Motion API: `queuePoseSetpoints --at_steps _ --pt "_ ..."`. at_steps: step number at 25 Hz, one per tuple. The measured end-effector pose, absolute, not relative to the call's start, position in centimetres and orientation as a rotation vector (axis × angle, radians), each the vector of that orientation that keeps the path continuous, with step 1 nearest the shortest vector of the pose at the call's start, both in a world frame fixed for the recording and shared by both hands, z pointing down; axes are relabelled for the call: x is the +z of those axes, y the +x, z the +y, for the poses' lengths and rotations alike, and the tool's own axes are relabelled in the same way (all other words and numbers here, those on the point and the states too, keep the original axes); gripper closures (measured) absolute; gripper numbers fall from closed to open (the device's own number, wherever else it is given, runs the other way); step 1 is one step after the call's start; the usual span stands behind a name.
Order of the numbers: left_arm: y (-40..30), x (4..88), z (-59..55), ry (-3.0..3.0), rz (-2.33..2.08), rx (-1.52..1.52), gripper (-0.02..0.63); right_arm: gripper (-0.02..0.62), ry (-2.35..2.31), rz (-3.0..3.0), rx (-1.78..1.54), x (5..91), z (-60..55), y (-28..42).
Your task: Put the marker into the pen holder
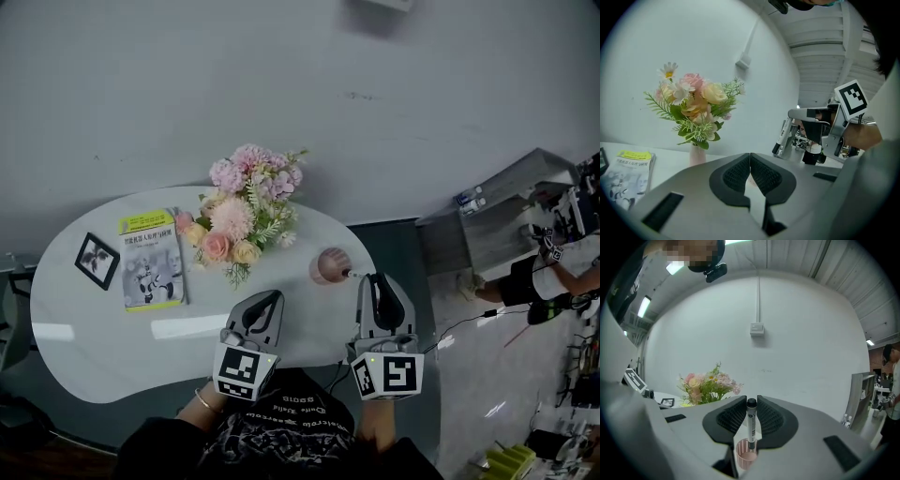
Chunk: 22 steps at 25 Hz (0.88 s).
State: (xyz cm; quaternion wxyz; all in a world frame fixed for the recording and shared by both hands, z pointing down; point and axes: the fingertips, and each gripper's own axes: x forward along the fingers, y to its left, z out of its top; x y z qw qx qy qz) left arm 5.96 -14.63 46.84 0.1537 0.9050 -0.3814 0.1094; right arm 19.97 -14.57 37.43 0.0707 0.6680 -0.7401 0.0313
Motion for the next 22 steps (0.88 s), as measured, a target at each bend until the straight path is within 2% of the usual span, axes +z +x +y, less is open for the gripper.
queuePoseSetpoints --at_steps 22 --pt "4.2 45.9 -15.4 2.521 -1.309 0.277 0.583 0.503 1.828 -2.283 0.172 42.5 -18.6 19.8"
